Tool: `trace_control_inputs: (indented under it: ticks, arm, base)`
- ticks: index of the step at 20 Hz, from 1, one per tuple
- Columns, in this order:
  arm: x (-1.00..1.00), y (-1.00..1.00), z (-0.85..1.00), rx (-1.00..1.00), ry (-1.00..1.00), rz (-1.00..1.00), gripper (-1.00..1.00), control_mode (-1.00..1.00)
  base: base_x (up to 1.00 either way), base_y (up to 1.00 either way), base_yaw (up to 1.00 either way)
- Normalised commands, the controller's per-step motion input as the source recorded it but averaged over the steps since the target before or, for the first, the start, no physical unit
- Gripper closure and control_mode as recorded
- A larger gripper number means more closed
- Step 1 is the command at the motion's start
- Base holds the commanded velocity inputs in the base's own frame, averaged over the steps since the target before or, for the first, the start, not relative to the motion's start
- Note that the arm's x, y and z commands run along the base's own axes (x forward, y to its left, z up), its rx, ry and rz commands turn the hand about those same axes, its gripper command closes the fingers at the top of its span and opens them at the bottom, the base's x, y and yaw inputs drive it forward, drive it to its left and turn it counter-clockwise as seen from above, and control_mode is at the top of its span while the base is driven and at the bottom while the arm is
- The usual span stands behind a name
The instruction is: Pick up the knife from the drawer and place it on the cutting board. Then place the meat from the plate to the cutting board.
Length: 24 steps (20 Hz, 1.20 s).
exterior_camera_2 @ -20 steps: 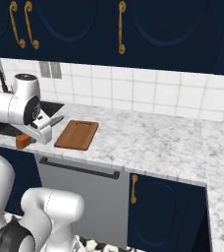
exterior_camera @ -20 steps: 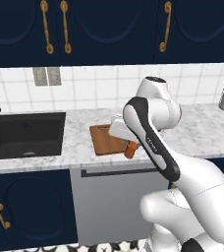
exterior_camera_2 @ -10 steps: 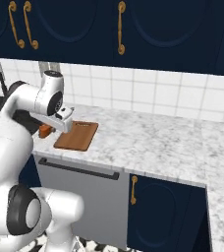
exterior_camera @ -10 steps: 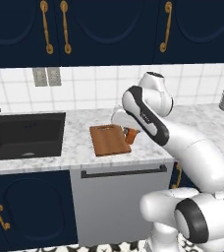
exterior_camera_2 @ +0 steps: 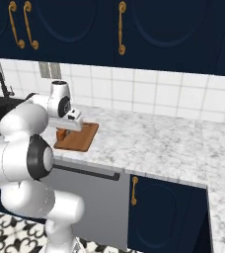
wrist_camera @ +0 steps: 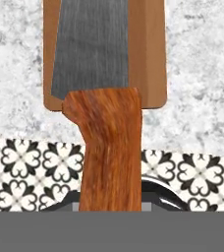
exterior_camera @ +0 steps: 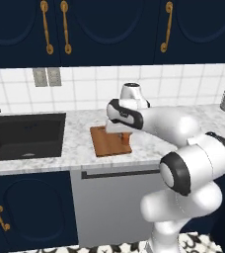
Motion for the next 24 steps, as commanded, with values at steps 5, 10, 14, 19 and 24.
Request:
trace_control_inputs:
  ticks: [5, 10, 14, 19, 24]
  arm:
    - [0.61, -0.10, -0.26, 0.00, -0.01, 0.11, 1.00, -1.00]
    - [0.68, -0.17, -0.50, 0.00, 0.00, 0.04, 1.00, -1.00]
    - [0.73, 0.00, -0.66, 0.00, 0.00, 0.01, 1.00, -1.00]
    - [0.32, 0.00, -0.52, 0.00, 0.00, 0.00, 1.00, -1.00]
    - [-0.11, 0.00, -0.14, 0.00, 0.00, 0.00, -1.00, -1.00]
  base:
    - [0.00, 0.00, 0.00]
    - [0.00, 0.00, 0.00]
    - [0.00, 0.00, 0.00]
    - [0.00, 0.00, 0.00]
    - [0.00, 0.00, 0.00]
